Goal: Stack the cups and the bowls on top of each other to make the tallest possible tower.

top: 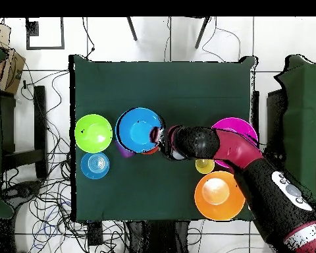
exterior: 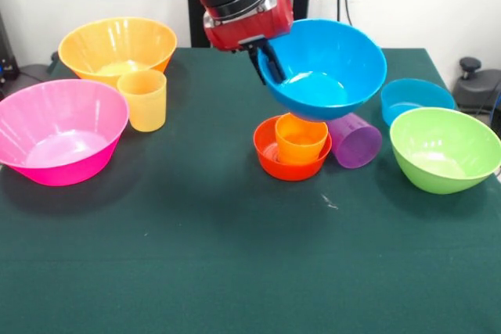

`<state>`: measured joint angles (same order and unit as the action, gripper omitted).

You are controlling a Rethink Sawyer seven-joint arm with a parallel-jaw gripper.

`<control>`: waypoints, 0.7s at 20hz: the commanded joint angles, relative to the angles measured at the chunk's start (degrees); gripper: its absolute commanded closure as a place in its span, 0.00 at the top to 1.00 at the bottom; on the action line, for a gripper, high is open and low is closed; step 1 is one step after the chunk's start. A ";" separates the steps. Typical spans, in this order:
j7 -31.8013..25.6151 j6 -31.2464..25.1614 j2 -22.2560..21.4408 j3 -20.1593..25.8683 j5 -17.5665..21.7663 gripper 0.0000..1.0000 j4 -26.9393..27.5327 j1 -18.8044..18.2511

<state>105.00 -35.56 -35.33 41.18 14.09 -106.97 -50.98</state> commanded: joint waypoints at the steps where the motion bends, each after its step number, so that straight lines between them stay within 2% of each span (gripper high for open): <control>1: -9.64 -8.78 4.60 1.96 1.27 0.00 6.37 -0.05; 3: -9.88 -7.99 5.02 2.41 1.90 0.00 6.05 -0.37; 9: -7.28 0.21 5.50 3.40 4.62 0.00 0.33 -2.41; 14: -6.16 3.98 5.47 3.71 7.03 0.00 -2.63 -3.35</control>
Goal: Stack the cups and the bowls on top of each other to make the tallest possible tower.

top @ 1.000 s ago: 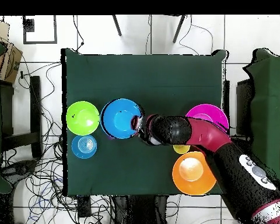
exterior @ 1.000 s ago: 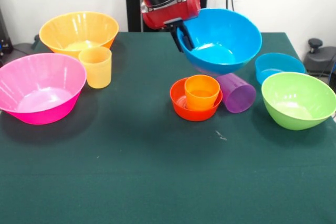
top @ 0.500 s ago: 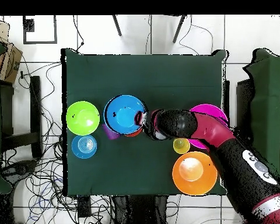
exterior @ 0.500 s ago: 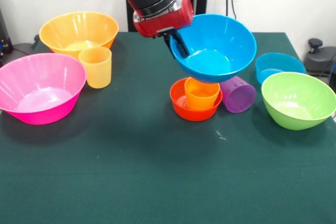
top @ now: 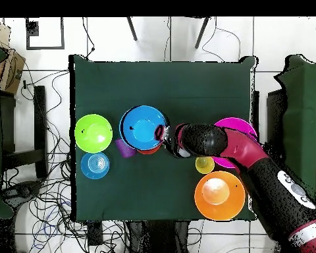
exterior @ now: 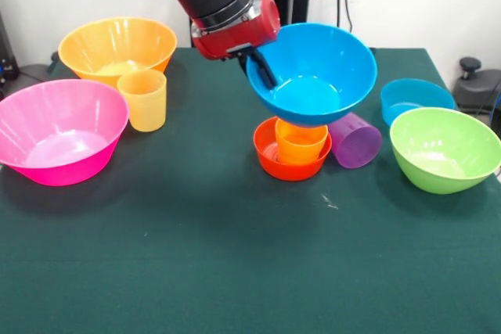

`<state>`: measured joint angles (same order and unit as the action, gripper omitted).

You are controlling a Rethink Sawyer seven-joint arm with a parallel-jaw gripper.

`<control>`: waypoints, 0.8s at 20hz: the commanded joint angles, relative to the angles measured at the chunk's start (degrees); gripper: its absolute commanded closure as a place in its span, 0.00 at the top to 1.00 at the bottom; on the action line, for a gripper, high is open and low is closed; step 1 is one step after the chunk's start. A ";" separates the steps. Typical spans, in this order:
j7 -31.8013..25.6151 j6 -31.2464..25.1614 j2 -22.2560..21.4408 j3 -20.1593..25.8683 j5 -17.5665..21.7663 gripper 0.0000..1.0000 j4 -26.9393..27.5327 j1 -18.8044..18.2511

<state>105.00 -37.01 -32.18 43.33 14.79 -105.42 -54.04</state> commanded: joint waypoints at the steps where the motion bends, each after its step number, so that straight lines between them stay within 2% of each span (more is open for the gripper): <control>1: -5.83 6.74 2.55 1.65 6.91 0.00 -4.89 -0.74; 4: -5.54 7.80 3.71 2.24 7.49 0.00 -5.93 -1.80; 10: -3.06 8.32 2.03 1.73 8.32 0.00 -6.48 -0.77; 16: 0.74 11.85 0.30 0.62 9.50 0.00 -8.64 1.28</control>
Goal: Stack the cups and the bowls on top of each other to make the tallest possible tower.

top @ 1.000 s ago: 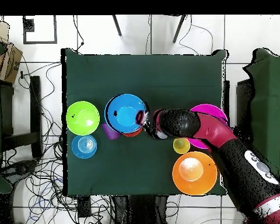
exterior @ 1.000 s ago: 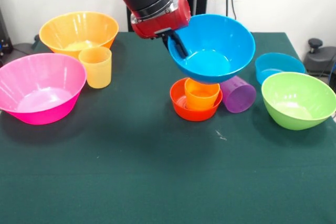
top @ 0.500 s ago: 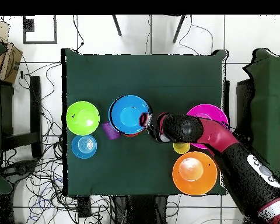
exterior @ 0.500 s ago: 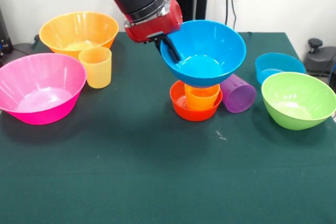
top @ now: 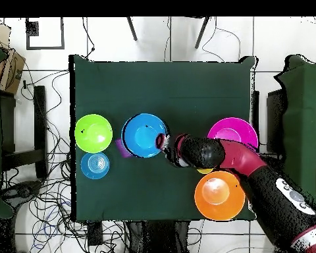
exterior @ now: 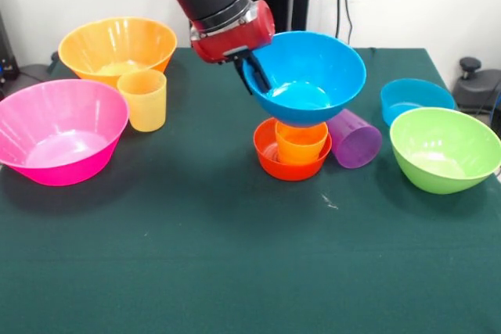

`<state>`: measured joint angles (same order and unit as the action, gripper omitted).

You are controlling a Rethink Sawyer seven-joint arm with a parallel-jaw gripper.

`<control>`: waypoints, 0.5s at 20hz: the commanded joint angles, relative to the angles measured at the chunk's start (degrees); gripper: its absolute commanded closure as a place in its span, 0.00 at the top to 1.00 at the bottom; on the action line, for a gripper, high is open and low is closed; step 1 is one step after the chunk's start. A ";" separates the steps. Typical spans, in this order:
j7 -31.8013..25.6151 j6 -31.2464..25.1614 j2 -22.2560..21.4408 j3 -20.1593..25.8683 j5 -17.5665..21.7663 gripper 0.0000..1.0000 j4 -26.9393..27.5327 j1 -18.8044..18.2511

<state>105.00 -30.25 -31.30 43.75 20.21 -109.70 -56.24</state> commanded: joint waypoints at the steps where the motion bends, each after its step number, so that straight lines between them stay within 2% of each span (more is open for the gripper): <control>1: 1.76 6.03 -1.01 -0.14 4.24 0.00 -5.03 4.01; 8: 6.57 12.57 -3.37 -3.14 5.43 0.00 -7.97 8.05; 10: 7.14 14.66 -3.01 -3.52 4.81 0.00 -9.20 8.13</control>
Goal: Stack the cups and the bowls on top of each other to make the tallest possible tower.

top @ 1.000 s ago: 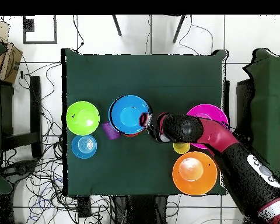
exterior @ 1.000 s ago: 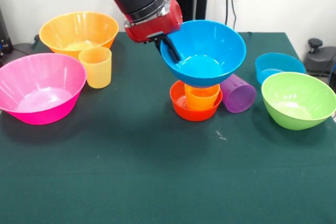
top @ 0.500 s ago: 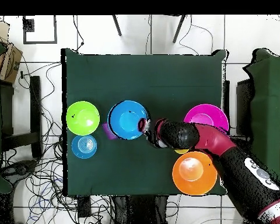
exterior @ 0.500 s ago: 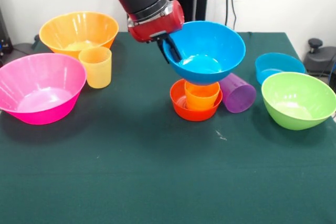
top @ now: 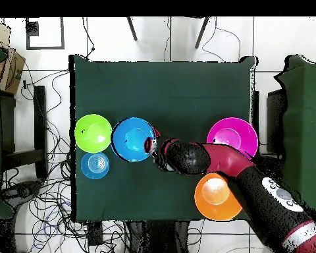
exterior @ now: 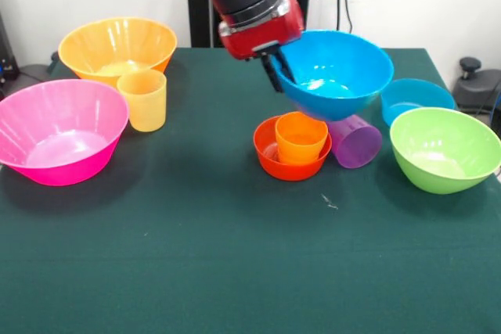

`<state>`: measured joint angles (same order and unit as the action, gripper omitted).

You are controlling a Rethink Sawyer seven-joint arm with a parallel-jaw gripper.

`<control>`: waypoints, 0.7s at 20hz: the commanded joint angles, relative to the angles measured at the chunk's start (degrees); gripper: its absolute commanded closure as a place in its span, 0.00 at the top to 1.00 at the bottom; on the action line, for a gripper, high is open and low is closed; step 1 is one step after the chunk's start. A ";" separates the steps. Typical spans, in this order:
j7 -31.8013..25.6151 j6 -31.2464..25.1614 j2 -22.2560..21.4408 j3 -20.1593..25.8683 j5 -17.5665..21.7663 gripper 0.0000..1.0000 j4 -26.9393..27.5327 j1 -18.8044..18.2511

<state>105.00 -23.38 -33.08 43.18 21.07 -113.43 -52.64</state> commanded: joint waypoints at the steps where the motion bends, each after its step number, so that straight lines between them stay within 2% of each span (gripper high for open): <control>1: 7.32 8.28 -1.75 -3.47 3.81 0.00 -5.73 5.09; 7: 6.62 9.07 -2.55 -4.84 2.03 0.00 -6.44 6.22; 10: 6.25 9.49 -1.77 -4.46 1.27 0.00 -6.98 5.63; 12: 7.24 10.65 -3.11 -5.89 1.66 0.00 -7.34 7.02; 14: 6.68 10.74 -2.36 -5.50 1.57 0.00 -7.23 6.44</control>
<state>105.00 -15.94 -35.82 41.76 21.06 -118.18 -48.22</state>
